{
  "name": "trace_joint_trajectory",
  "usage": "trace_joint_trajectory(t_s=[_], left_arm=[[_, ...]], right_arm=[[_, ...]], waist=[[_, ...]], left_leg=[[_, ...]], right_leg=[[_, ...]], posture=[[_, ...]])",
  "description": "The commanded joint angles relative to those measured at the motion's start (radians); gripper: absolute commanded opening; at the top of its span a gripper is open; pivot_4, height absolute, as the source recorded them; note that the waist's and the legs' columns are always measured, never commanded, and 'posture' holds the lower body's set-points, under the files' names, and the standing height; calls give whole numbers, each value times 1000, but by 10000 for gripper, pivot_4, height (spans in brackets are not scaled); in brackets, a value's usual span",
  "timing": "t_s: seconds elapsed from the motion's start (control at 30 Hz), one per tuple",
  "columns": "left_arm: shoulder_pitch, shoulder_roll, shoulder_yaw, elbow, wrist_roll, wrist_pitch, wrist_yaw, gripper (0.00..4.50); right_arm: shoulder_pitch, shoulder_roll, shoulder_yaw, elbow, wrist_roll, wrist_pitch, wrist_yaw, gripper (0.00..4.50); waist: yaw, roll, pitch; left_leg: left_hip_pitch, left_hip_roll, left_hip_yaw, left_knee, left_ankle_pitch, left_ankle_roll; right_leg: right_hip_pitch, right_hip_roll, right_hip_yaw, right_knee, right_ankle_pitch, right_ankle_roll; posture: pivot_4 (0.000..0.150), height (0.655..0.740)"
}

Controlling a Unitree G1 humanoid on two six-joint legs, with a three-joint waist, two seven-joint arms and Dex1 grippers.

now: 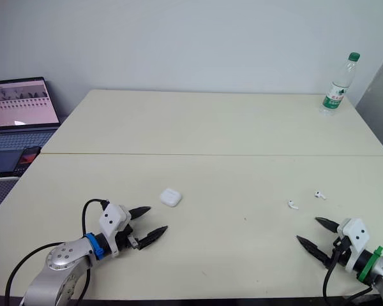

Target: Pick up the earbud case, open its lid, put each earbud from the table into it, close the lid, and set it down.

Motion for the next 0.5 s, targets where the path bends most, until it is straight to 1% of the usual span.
trace_joint_trajectory(t_s=[0.03,0.33,0.5], left_arm=[[8,11,-13,-25,-6,2,-21,45000],[9,6,0,-27,-25,11,-18,45000],[22,-19,15,-55,-63,6,-10,45000]], right_arm=[[-2,-17,-21,0,-1,-23,10,44775],[-14,-16,-14,7,-7,-36,13,44775],[-11,-12,-3,-2,1,-70,48,44775]], waist=[[0,0,0],[0,0,0],[0,0,0]], left_leg=[[0,0,0,0,0,0],[0,0,0,0,0,0],[0,0,0,0,0,0]], right_leg=[[0,0,0,0,0,0],[0,0,0,0,0,0],[0,0,0,0,0,0]], posture=[[1500,7362],[1500,7362],[1500,7362]])
